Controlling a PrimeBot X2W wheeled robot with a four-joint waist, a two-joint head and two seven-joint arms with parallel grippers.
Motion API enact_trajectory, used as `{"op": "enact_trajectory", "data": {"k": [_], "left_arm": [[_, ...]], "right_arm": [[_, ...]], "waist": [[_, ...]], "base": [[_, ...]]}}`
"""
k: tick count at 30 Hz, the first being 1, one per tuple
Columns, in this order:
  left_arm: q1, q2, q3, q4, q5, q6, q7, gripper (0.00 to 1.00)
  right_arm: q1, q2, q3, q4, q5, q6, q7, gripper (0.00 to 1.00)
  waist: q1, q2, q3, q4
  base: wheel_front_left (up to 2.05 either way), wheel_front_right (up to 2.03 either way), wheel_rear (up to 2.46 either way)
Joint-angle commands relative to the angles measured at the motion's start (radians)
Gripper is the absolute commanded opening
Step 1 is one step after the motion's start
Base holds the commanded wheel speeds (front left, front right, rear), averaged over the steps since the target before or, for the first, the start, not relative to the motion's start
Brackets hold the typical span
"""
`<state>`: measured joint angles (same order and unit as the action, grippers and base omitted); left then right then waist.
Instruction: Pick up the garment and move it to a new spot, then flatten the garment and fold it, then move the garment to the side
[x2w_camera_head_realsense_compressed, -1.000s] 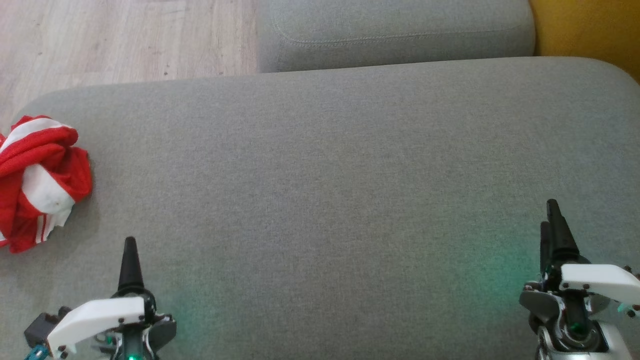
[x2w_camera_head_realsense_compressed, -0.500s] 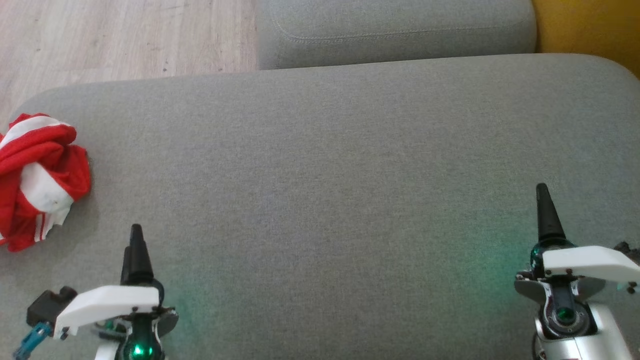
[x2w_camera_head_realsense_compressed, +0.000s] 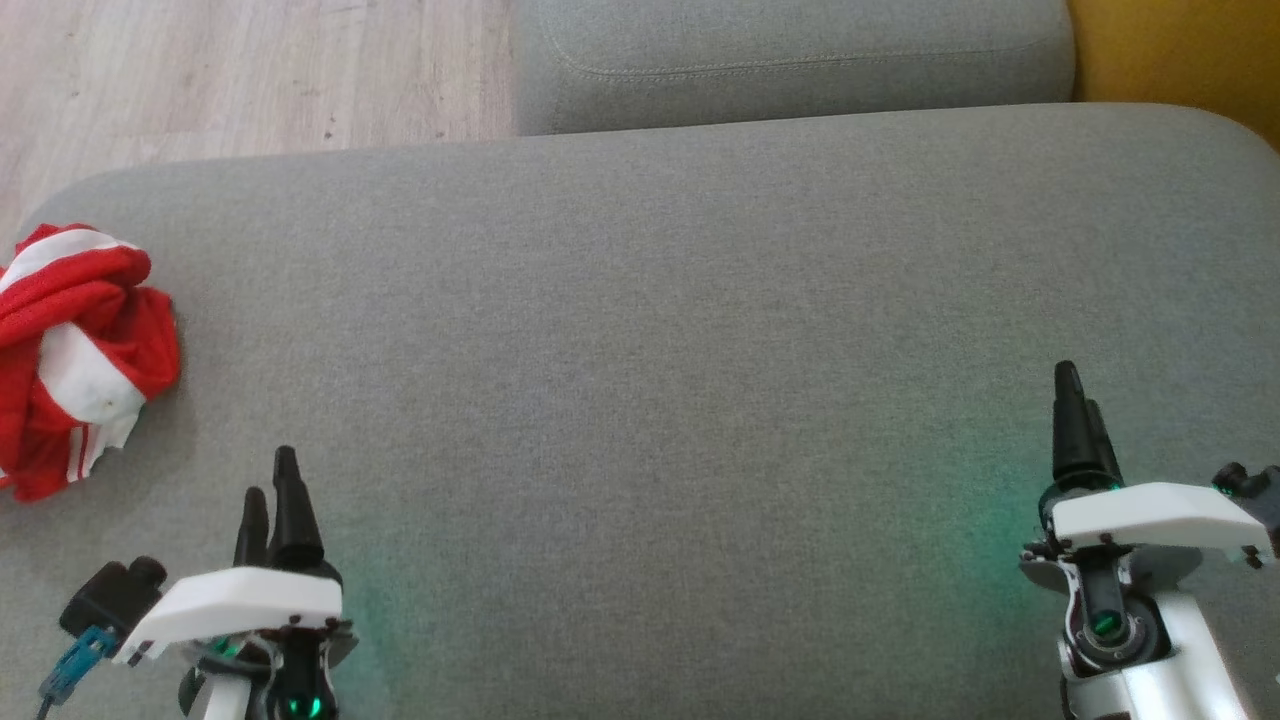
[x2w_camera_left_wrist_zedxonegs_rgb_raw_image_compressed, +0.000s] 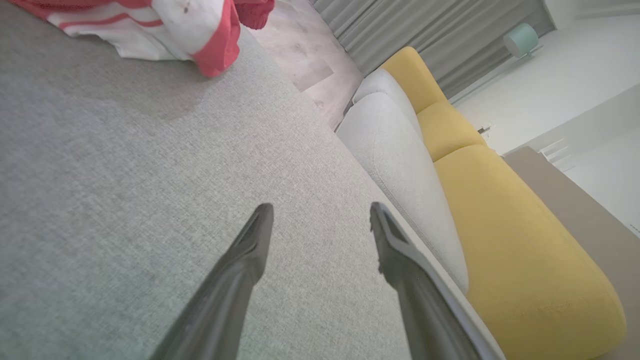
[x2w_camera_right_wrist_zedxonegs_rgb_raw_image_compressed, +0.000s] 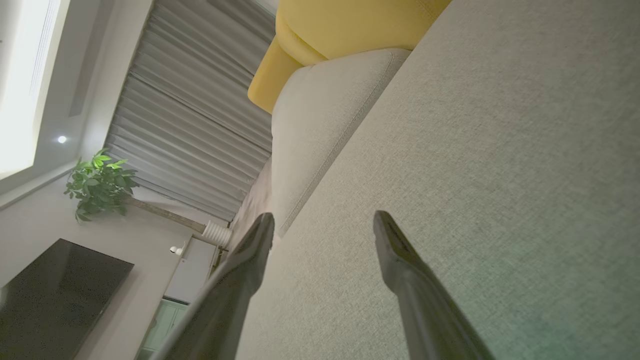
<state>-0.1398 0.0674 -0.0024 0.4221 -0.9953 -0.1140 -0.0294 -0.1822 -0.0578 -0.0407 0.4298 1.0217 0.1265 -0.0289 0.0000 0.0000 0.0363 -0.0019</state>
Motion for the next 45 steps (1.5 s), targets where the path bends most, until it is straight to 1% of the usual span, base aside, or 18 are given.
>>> {"op": "enact_trajectory", "data": {"k": [1,5,6,19,20,31,40,45], "left_arm": [[-0.062,0.018,0.006,-0.022,0.041,0.001,-0.018,1.0],[-0.064,0.016,0.005,-0.015,0.091,0.002,-0.029,1.0],[-0.067,0.014,0.002,-0.012,0.118,0.003,-0.035,1.0],[-0.086,0.006,-0.019,0.01,0.306,0.016,-0.077,1.0],[-0.089,0.006,-0.022,0.011,0.332,0.018,-0.083,1.0],[-0.1,0.005,-0.047,0.034,0.467,0.029,-0.113,1.0],[-0.102,0.006,-0.063,0.055,0.58,0.045,-0.139,1.0],[-0.089,0.005,-0.06,0.054,0.638,0.066,-0.154,1.0]], "right_arm": [[-0.067,-0.005,0.008,-0.023,-0.04,0.002,-0.02,1.0],[-0.076,-0.001,0.014,-0.009,-0.096,0.002,-0.031,1.0],[-0.08,0.001,0.02,-0.002,-0.123,0.002,-0.037,1.0],[-0.109,0.008,0.062,0.044,-0.297,0.002,-0.079,1.0],[-0.113,0.009,0.067,0.049,-0.321,0.003,-0.084,1.0],[-0.132,0.01,0.102,0.088,-0.445,0.003,-0.114,1.0],[-0.139,0.009,0.121,0.112,-0.548,0.003,-0.14,1.0],[-0.137,0.009,0.125,0.119,-0.61,0.003,-0.155,1.0]], "waist": [[0.0,0.0,0.0,0.001],[0.0,0.0,0.002,0.002],[0.0,0.0,0.003,0.002],[0.0,0.0,0.019,-0.002],[0.0,0.0,0.021,-0.003],[0.0,0.0,0.022,-0.006],[0.0,0.0,0.012,-0.007],[0.0,0.0,0.006,-0.009]], "base": [[0.0,0.0,0.0],[0.0,0.0,0.0],[0.0,0.0,0.0],[0.0,0.0,0.0],[0.0,0.0,0.0],[0.0,0.0,0.0],[0.0,0.0,0.0],[0.0,0.0,0.0]]}}
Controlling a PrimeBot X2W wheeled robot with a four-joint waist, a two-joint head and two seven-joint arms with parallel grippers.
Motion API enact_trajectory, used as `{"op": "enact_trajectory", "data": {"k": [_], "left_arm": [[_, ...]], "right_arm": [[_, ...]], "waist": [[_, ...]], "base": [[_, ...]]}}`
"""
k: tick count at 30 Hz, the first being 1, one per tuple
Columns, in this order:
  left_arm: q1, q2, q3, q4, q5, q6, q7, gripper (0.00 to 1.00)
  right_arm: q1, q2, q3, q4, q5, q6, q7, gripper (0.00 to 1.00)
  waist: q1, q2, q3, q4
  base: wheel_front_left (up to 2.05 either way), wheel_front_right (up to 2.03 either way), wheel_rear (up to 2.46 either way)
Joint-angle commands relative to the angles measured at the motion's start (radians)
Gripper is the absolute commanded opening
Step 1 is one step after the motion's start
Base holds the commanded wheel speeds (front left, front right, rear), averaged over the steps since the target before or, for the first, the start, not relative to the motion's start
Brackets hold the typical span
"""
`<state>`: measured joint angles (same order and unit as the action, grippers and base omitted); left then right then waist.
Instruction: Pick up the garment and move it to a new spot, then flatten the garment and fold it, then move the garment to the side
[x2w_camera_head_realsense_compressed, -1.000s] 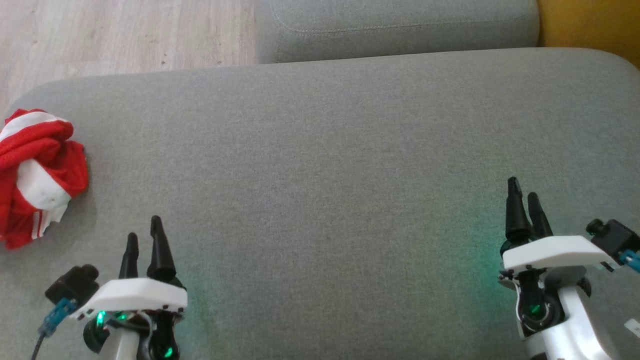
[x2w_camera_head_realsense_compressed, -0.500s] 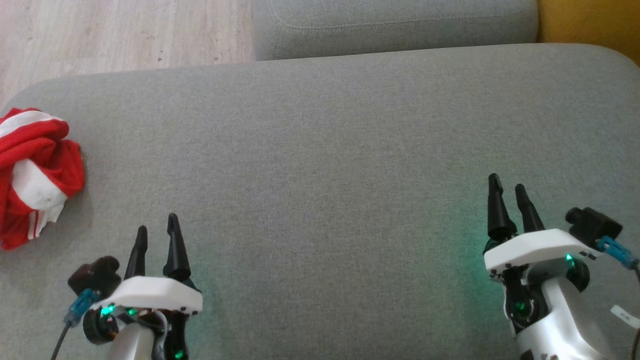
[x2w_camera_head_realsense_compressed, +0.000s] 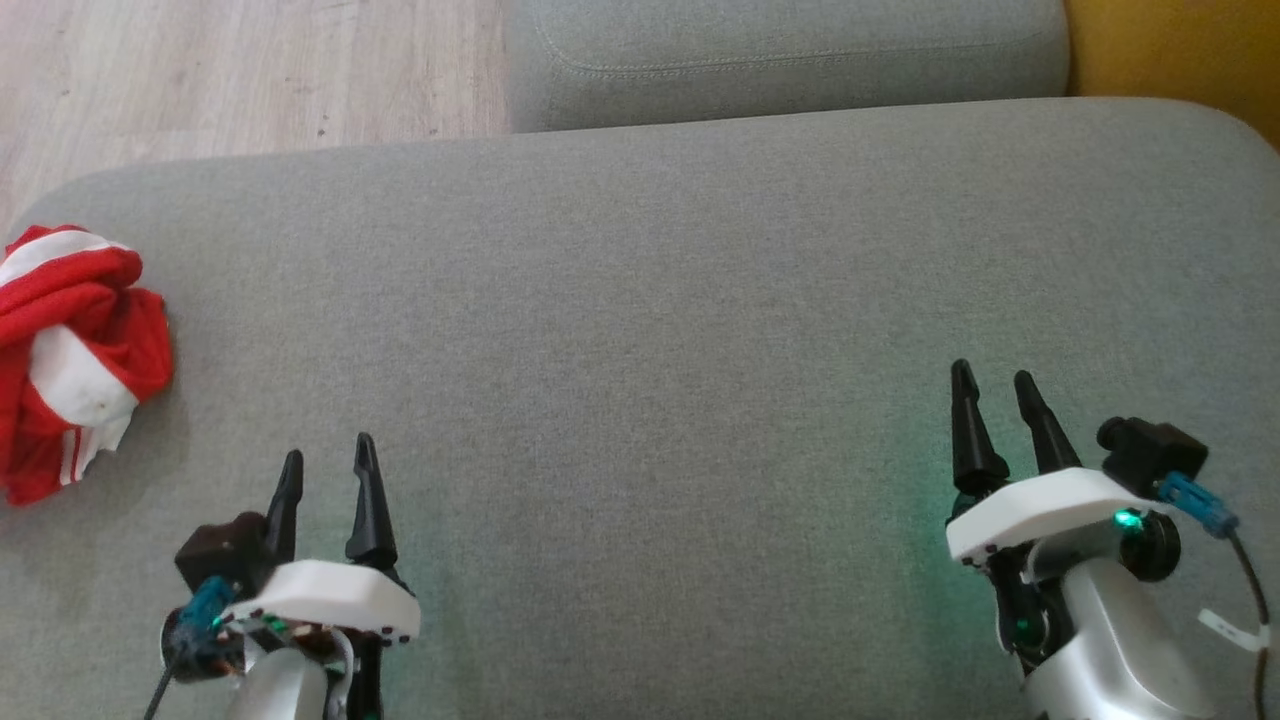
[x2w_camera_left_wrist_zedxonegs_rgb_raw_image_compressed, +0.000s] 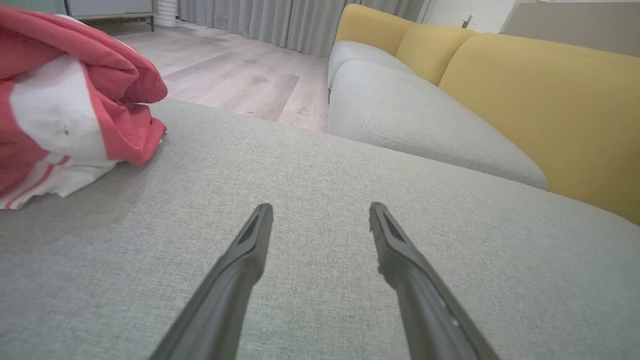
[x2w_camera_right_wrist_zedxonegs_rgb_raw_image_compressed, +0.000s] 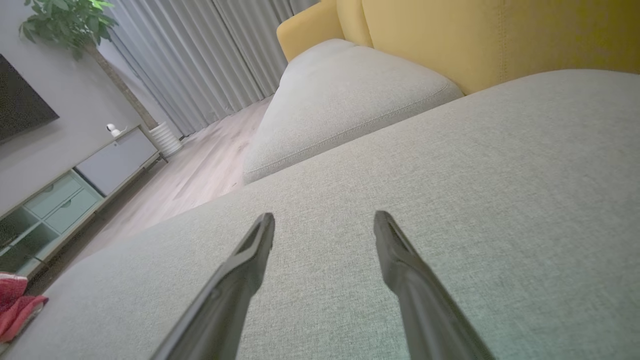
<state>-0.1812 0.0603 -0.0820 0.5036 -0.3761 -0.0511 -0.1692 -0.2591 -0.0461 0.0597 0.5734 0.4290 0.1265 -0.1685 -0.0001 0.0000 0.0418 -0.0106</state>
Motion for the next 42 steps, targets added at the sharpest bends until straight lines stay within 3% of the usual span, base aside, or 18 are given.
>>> {"op": "enact_trajectory", "data": {"k": [1,27,42], "left_arm": [[-0.045,0.011,0.019,-0.028,0.03,0.007,-0.017,1.0],[-0.025,0.002,0.067,0.028,0.31,0.067,-0.091,1.0],[-0.019,-0.006,0.103,0.027,0.302,0.065,-0.093,1.0]], "right_arm": [[-0.059,-0.003,0.027,-0.022,-0.029,0.003,-0.019,1.0],[-0.055,-0.004,0.002,0.02,-0.319,0.004,-0.092,1.0],[-0.049,-0.004,0.01,0.029,-0.306,0.004,-0.093,1.0]], "waist": [[0.0001,0.0,-0.001,0.0],[0.0001,0.0,-0.011,-0.01],[0.0001,0.0,-0.005,0.02]], "base": [[0.0,0.0,0.0],[0.0,0.0,0.0],[0.0,0.0,0.0]]}}
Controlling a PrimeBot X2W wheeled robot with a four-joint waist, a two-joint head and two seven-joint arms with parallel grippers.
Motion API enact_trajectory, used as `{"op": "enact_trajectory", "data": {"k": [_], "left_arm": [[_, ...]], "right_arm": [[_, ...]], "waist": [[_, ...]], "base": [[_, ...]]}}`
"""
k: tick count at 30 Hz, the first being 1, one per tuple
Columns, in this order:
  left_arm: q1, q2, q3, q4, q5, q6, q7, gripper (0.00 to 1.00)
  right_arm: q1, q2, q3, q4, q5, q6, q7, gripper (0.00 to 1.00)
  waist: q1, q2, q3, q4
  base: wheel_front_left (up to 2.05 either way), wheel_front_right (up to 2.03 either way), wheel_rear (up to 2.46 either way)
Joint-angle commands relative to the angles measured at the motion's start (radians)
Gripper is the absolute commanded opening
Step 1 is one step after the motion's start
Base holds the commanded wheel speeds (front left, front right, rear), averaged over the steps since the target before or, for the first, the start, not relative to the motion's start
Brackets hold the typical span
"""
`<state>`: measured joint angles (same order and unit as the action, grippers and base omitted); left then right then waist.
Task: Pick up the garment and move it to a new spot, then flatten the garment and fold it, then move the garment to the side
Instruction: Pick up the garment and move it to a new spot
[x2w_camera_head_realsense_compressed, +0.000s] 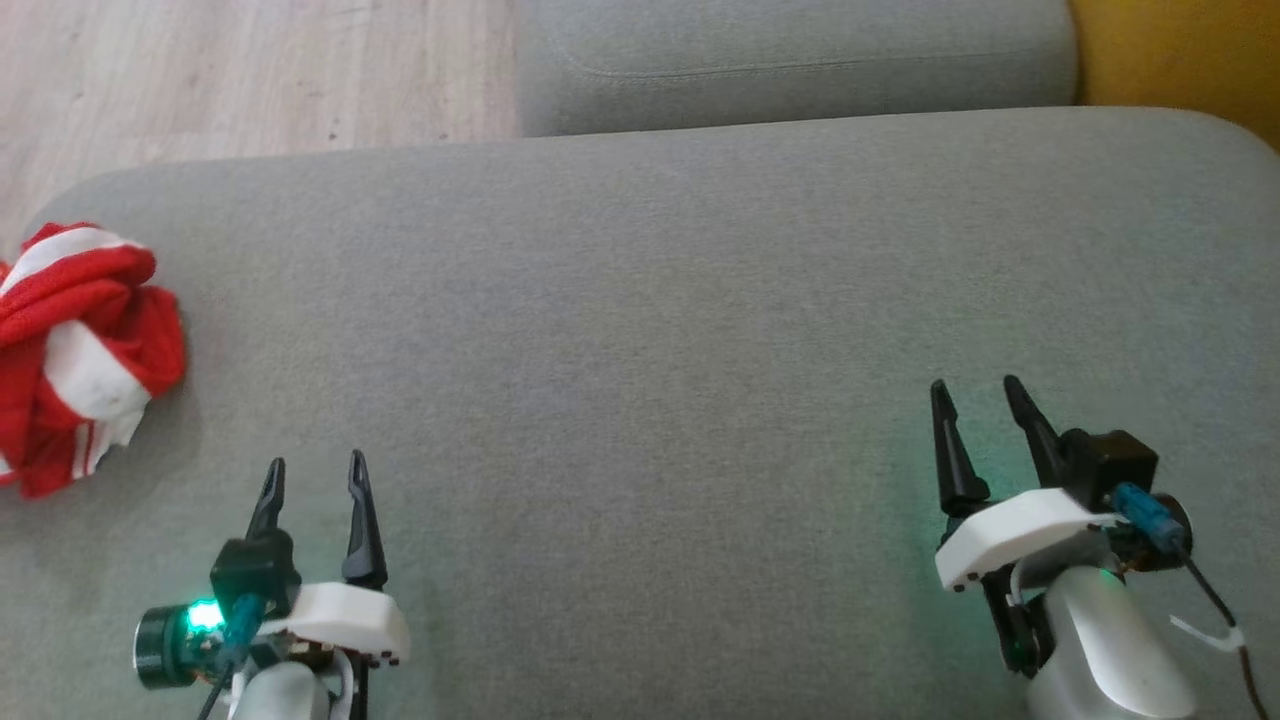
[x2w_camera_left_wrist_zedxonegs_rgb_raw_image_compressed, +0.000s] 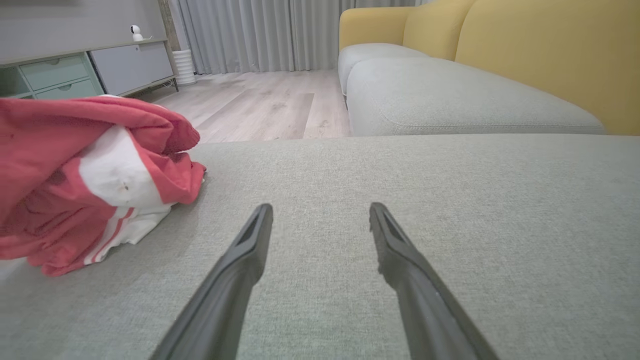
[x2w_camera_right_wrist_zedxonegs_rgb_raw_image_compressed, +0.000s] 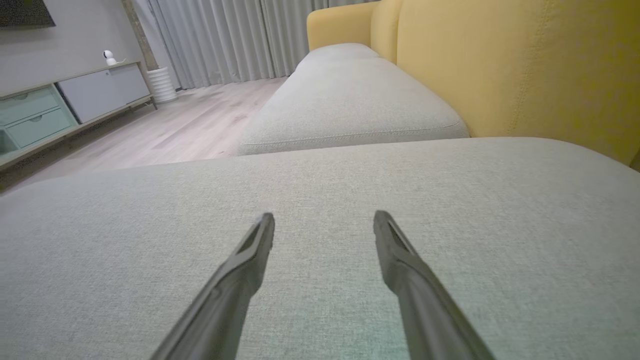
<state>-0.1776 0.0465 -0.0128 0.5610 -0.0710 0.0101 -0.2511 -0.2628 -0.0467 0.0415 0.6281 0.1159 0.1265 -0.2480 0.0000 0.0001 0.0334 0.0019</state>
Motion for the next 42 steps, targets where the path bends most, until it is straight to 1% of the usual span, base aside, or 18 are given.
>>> {"op": "enact_trajectory", "data": {"k": [1,5,9,15,19,20,24,28,30,34,37,39,42], "left_arm": [[-0.023,0.007,0.036,-0.03,-0.003,0.005,-0.011,1.0],[-0.023,0.006,0.039,-0.029,-0.007,0.005,-0.011,1.0],[-0.019,0.005,0.047,-0.029,-0.008,0.005,-0.011,1.0],[-0.002,0.006,0.086,-0.036,-0.01,0.008,-0.011,1.0],[0.019,0.009,0.127,-0.043,-0.017,0.011,-0.011,1.0],[0.028,0.012,0.148,-0.041,-0.019,0.011,-0.011,1.0],[0.036,0.014,0.18,-0.043,-0.015,0.002,-0.011,1.0],[0.016,0.013,0.198,-0.058,-0.015,0.006,-0.011,1.0],[-0.012,0.023,0.216,-0.067,-0.018,0.002,-0.011,1.0],[-0.11,0.08,0.249,-0.079,-0.02,-0.019,-0.011,1.0],[-0.196,0.128,0.262,-0.049,-0.022,-0.037,-0.011,1.0],[-0.258,0.168,0.255,-0.011,-0.017,-0.057,-0.011,1.0],[-0.36,0.218,0.234,0.056,-0.028,-0.098,-0.004,1.0]], "right_arm": [[-0.046,-0.004,0.031,-0.027,0.007,0.004,-0.014,1.0],[-0.043,-0.004,0.053,-0.027,0.013,0.004,-0.014,1.0],[-0.041,-0.004,0.099,-0.027,0.029,0.004,-0.014,1.0],[-0.051,-0.004,0.213,-0.024,0.07,0.004,-0.014,1.0],[-0.066,-0.004,0.299,-0.02,0.088,0.004,-0.014,1.0],[-0.074,-0.004,0.335,-0.017,0.096,0.004,-0.014,1.0],[-0.09,-0.004,0.377,-0.011,0.106,0.004,-0.014,1.0],[-0.095,-0.004,0.383,-0.005,0.099,0.004,-0.014,1.0],[-0.101,-0.004,0.384,-0.004,0.092,0.004,-0.014,1.0],[-0.119,-0.004,0.379,-0.005,0.07,0.004,-0.014,1.0],[-0.127,-0.004,0.371,-0.007,0.057,0.004,-0.014,1.0],[-0.133,-0.005,0.367,-0.007,0.045,0.004,-0.014,1.0],[-0.144,-0.014,0.356,-0.011,0.037,0.004,-0.014,1.0]], "waist": [[0.0,-0.0001,0.007,0.017],[0.0,-0.0001,0.02,0.085],[0.0,-0.0001,0.027,0.177],[0.0,-0.0001,0.036,0.297],[0.0,-0.0001,0.046,0.346],[0.0,-0.0001,0.051,0.357],[0.0,-0.0001,0.063,0.361],[0.0,-0.0001,0.077,0.354],[0.0,-0.0001,0.093,0.344],[0.0,-0.0001,0.141,0.319],[0.0,-0.0001,0.174,0.301],[0.0,-0.0001,0.198,0.286],[0.0,-0.0001,0.233,0.267]], "base": [[0.0,0.0,0.0],[0.0,0.0,0.0],[0.0,0.0,0.0],[0.0,0.0,0.0],[0.0,0.0,0.0],[0.0,0.0,0.0],[0.0,0.0,0.0],[0.0,0.0,0.0],[0.0,0.0,0.0],[0.0,0.0,0.0],[0.0,0.0,0.0],[0.0,0.0,0.0],[0.0,0.0,0.0]]}}
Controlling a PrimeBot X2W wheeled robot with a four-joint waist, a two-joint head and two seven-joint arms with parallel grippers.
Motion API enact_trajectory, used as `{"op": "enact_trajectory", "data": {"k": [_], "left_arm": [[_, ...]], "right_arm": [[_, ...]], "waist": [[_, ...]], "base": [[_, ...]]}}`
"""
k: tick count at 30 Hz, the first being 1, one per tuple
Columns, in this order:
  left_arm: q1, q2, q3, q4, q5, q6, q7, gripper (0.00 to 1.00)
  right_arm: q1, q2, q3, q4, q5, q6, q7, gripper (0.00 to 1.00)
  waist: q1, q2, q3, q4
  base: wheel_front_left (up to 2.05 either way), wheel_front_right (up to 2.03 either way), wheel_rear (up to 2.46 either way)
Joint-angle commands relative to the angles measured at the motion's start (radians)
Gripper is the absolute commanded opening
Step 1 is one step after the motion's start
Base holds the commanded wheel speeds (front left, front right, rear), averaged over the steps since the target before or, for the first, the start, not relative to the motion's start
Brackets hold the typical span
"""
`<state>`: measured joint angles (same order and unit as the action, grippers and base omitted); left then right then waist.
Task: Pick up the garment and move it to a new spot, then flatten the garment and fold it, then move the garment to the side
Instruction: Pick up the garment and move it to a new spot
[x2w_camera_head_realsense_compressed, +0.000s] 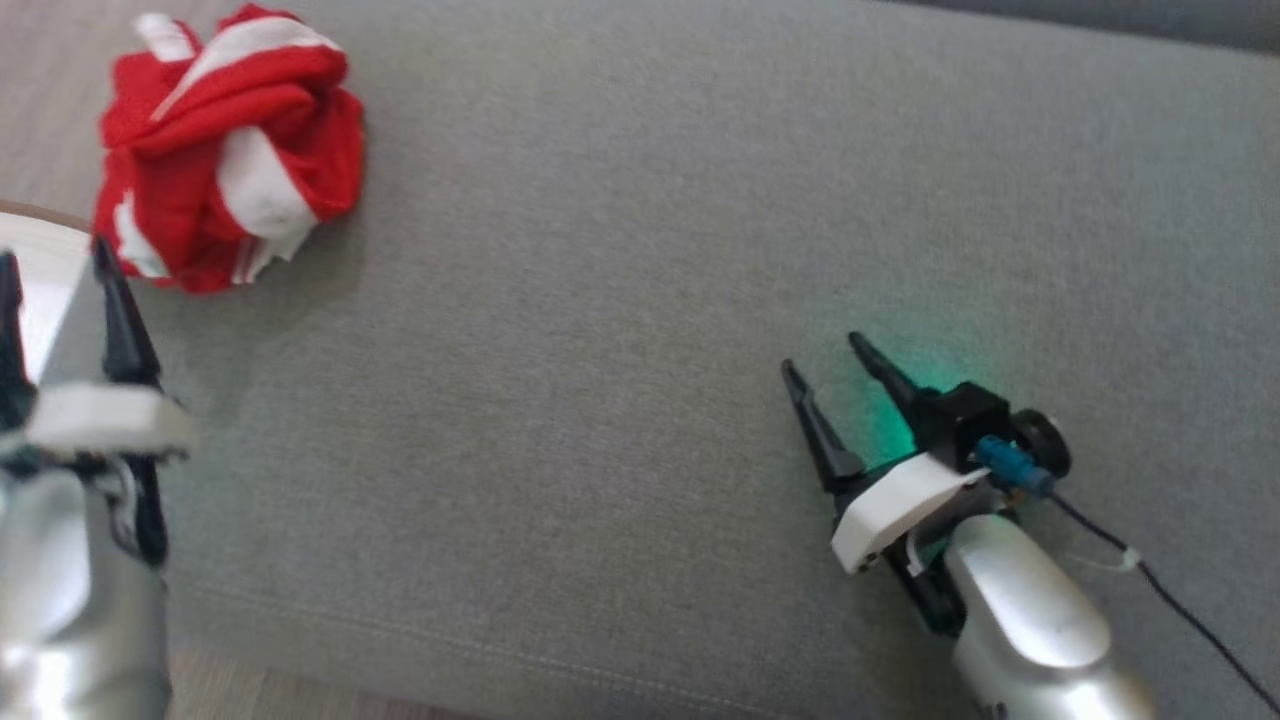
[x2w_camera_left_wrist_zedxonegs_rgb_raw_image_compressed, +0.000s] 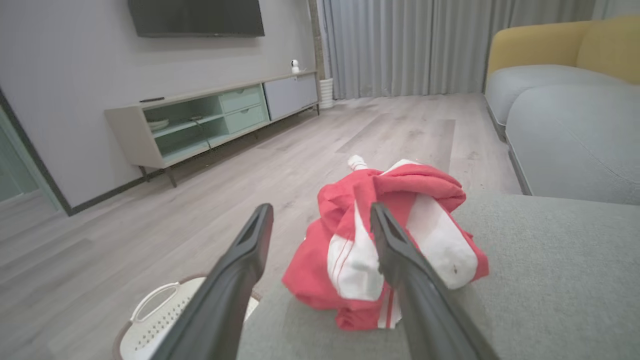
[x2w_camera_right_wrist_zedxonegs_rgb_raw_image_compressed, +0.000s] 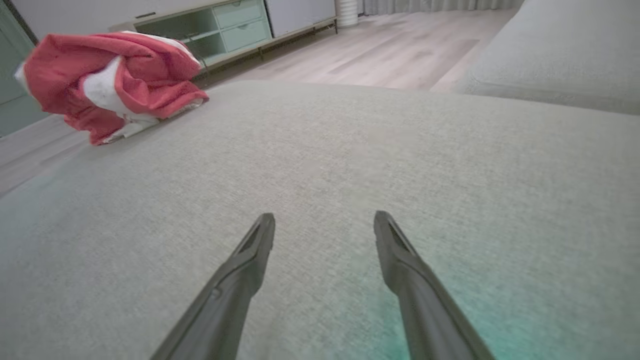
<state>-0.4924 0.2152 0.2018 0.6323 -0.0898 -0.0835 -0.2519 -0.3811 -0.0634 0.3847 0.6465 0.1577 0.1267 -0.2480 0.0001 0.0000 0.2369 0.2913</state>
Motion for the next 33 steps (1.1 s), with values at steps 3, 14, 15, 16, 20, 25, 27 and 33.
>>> {"op": "enact_trajectory", "data": {"k": [3,14,15,16,20,25,27,33], "left_arm": [[-0.147,0.115,-0.007,0.071,-0.011,-0.028,0.005,1.0],[-0.325,0.185,-0.038,0.335,-0.05,-0.039,0.077,1.0],[-0.329,0.186,-0.037,0.35,-0.051,-0.031,0.076,1.0],[-0.331,0.19,-0.037,0.366,-0.05,-0.023,0.074,1.0],[-0.348,0.191,-0.025,0.407,-0.064,0.001,0.047,0.0],[-0.365,0.191,-0.028,0.421,-0.065,0.013,0.018,0.0],[-0.393,0.205,-0.059,0.372,-0.037,0.009,-0.002,0.0],[-0.46,0.199,-0.137,0.192,0.015,-0.015,-0.009,0.0]], "right_arm": [[-0.034,-0.008,0.006,-0.04,-0.01,0.004,-0.014,1.0],[-0.057,-0.032,0.0,-0.044,0.004,0.004,-0.014,1.0],[-0.058,-0.033,0.0,-0.043,0.006,0.004,-0.014,1.0],[-0.06,-0.034,-0.001,-0.042,0.008,0.004,-0.014,1.0],[-0.066,-0.037,-0.013,-0.042,0.014,0.004,-0.014,1.0],[-0.064,-0.033,-0.024,-0.037,0.019,0.004,-0.014,1.0],[-0.054,-0.026,-0.032,-0.04,0.025,0.004,-0.014,1.0],[-0.032,-0.009,-0.051,-0.043,0.037,0.004,-0.014,1.0]], "waist": [[-0.0001,0.0,0.064,-0.042],[-0.0001,0.0,0.143,-0.106],[-0.0001,0.0,0.147,-0.111],[-0.0001,0.0,0.15,-0.115],[-0.0001,0.0,0.155,-0.126],[-0.0001,0.0,0.134,-0.131],[-0.0001,0.0,0.1,-0.136],[-0.0001,0.0,0.032,-0.152]], "base": [[0.0,0.0,0.0],[0.0,0.0,0.0],[0.0,0.0,0.0],[0.0,0.0,0.0],[0.0,0.0,0.0],[0.0,0.0,0.0],[0.0,0.0,0.0],[0.0,0.0,0.0]]}}
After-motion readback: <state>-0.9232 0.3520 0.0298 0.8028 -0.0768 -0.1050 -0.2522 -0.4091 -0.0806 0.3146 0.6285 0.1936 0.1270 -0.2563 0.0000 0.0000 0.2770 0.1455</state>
